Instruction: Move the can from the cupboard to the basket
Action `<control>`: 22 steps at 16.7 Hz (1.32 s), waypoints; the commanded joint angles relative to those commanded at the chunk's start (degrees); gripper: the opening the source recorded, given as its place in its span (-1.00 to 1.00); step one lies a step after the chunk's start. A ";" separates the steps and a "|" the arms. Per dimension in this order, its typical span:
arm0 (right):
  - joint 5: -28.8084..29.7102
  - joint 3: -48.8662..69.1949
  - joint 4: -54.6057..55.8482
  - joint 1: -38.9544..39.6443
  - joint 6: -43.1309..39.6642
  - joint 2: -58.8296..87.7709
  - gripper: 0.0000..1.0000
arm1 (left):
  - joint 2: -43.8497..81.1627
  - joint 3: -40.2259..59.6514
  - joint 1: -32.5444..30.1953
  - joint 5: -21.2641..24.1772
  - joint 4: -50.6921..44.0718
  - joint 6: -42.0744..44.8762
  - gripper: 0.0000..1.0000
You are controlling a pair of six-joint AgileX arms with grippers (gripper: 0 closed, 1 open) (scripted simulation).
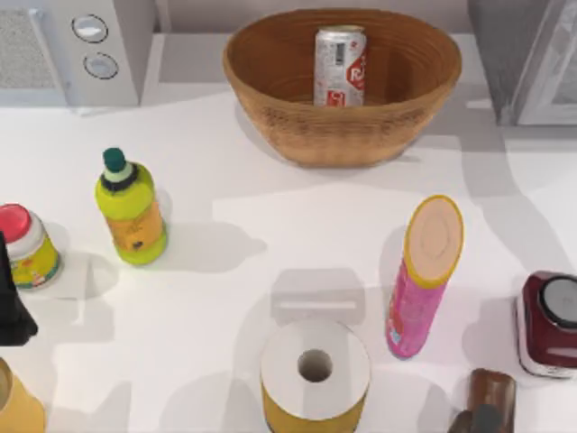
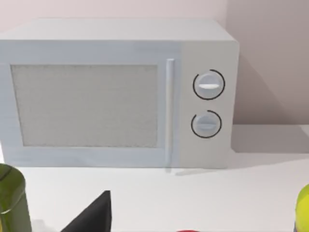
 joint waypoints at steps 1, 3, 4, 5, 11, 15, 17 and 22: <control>0.00 0.00 0.00 0.00 0.00 0.00 1.00 | 0.00 0.00 0.00 0.00 0.00 0.00 1.00; 1.13 0.42 -0.43 -1.40 -0.74 -1.31 1.00 | 0.00 0.00 0.00 0.00 0.00 0.00 1.00; 0.95 0.62 -0.30 -1.49 -0.75 -1.11 1.00 | 0.00 0.00 0.00 0.00 0.00 0.00 1.00; 0.49 1.26 -0.05 -1.87 -0.76 -0.36 1.00 | 0.00 0.00 0.00 0.00 0.00 0.00 1.00; -3.45 6.44 2.06 -6.10 -0.62 7.17 1.00 | 0.00 0.00 0.00 0.00 0.00 0.00 1.00; -3.31 5.80 2.01 -5.65 -0.73 6.00 1.00 | 0.00 0.00 0.00 0.00 0.00 0.00 1.00; -3.46 5.29 2.17 -5.74 -0.73 5.53 1.00 | 0.00 0.00 0.00 0.00 0.00 0.00 1.00; -5.91 -5.18 4.63 -7.61 -0.72 -2.79 1.00 | 0.00 0.00 0.00 0.00 0.00 0.00 1.00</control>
